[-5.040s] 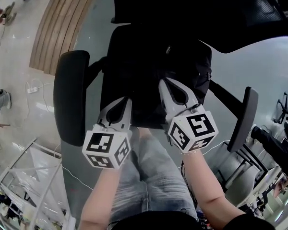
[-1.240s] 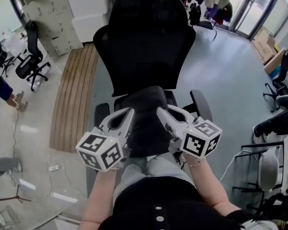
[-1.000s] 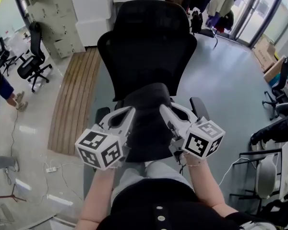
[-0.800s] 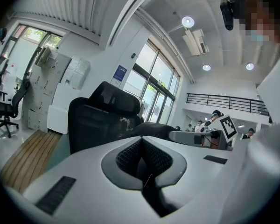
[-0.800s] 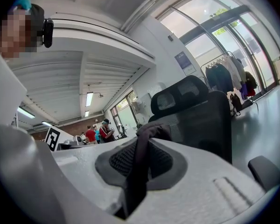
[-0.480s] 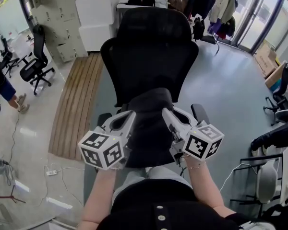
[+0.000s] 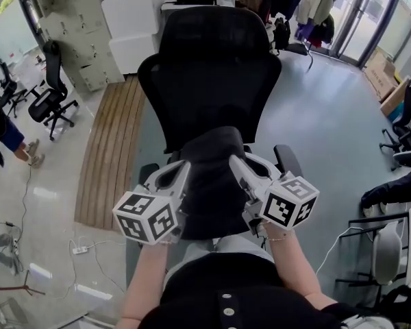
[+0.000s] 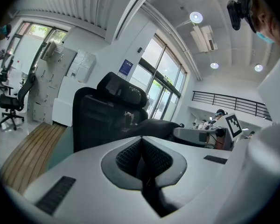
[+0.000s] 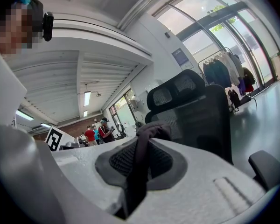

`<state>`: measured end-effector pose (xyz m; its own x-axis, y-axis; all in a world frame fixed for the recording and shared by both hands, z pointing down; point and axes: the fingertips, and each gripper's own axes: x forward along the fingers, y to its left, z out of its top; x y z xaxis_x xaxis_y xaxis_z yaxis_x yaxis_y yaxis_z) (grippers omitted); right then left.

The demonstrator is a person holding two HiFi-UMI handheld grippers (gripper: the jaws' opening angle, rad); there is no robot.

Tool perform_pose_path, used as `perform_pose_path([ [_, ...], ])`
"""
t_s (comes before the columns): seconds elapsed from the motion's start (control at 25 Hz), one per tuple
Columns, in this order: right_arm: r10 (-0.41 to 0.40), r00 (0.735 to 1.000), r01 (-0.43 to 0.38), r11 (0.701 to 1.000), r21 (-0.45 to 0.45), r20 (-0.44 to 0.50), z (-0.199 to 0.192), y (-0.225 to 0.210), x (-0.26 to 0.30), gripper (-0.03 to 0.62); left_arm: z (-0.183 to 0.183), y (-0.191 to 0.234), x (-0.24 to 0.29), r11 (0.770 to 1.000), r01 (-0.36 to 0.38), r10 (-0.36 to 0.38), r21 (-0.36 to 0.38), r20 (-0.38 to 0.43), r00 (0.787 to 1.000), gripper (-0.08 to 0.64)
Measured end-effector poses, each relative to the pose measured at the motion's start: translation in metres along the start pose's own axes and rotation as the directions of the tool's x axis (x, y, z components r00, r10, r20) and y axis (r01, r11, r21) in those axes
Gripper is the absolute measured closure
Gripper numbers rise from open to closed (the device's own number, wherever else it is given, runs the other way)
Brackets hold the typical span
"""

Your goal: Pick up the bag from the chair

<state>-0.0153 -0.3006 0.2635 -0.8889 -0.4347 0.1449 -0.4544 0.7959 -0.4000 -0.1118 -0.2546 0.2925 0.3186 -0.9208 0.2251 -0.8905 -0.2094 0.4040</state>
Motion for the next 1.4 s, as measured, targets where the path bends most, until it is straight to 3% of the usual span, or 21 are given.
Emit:
perform_pose_path([
  [0.36, 0.006, 1.000, -0.006, 1.000, -0.021, -0.015, -0.001, -0.003, -0.001, 0.548, -0.015, -0.003, 0.012, 1.000, -0.004, 0.005, 0.030, -0.048, 0.999, 0.541],
  [1.12, -0.011, 1.000, 0.010, 1.000, -0.009, -0.013, -0.005, -0.005, -0.002, 0.549, -0.017, -0.002, 0.014, 1.000, 0.005, -0.005, 0.006, -0.045, 0.999, 0.541],
  [1.4, -0.019, 1.000, 0.019, 1.000, -0.003, -0.017, -0.004, -0.005, -0.005, 0.549, -0.016, -0.006, 0.014, 0.999, 0.003, 0.000, 0.041, -0.055, 0.998, 0.541],
])
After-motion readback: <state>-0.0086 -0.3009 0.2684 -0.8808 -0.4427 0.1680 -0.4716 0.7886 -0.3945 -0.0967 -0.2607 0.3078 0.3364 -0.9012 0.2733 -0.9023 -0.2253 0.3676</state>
